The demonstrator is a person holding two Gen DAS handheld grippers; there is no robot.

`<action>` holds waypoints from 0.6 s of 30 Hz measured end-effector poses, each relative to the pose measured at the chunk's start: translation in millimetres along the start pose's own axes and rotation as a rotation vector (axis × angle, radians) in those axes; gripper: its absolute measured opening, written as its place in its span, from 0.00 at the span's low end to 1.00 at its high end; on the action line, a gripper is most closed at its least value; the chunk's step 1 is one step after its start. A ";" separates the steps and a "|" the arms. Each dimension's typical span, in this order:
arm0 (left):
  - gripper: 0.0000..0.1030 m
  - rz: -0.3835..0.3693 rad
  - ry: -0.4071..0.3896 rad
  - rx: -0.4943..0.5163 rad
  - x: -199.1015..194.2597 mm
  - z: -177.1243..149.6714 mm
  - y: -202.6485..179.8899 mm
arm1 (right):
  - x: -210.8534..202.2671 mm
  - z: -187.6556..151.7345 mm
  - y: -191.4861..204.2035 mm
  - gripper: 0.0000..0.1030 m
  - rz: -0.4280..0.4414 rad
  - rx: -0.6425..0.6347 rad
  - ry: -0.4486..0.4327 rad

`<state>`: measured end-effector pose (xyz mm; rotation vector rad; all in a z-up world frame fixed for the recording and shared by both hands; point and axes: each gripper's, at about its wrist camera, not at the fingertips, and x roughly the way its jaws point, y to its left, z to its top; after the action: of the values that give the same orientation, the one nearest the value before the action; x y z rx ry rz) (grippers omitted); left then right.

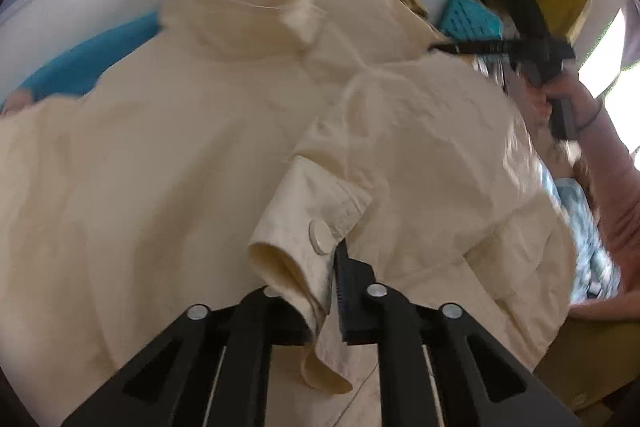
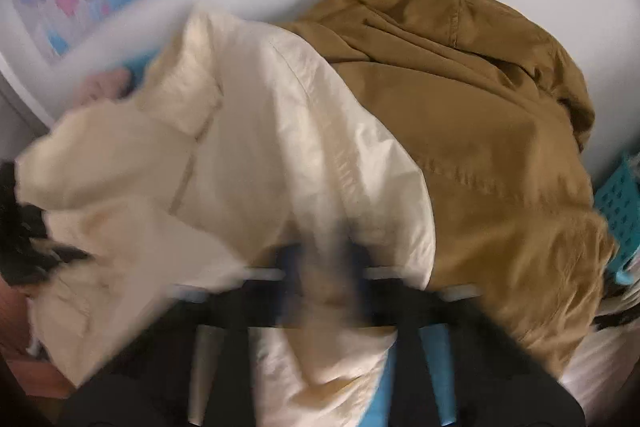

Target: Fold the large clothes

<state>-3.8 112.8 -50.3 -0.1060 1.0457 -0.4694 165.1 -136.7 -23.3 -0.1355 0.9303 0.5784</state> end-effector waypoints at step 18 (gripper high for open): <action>0.25 0.113 0.033 -0.167 8.4 7.9 67.9 | -79.0 -19.6 -36.9 0.66 0.092 0.230 -0.346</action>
<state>28.3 169.1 -73.7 -0.1873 1.1167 -0.2821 134.2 -207.0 22.2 0.2101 0.6610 0.5538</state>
